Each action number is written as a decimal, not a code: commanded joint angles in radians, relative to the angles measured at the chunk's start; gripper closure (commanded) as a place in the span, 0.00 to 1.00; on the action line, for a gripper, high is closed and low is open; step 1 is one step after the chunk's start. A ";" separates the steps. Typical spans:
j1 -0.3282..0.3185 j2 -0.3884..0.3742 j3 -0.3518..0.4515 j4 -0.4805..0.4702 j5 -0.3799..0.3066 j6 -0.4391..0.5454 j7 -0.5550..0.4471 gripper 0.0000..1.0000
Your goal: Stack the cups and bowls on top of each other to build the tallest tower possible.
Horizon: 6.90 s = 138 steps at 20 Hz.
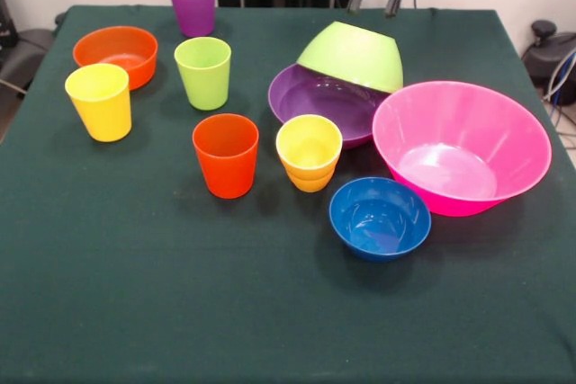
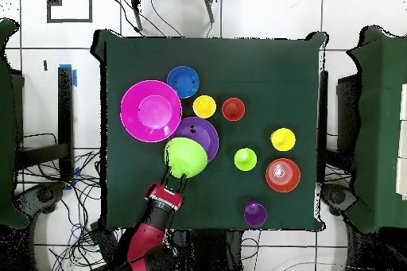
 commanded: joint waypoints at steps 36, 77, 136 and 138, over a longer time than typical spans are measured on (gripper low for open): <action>0.077 0.129 0.246 -0.151 0.150 0.121 -0.055 0.00; -0.067 0.085 0.148 -0.178 -0.091 0.060 -0.047 0.00; -0.063 0.134 0.065 -0.267 0.081 0.173 -0.075 0.00; -0.058 0.135 0.075 -0.270 0.089 0.180 -0.072 0.00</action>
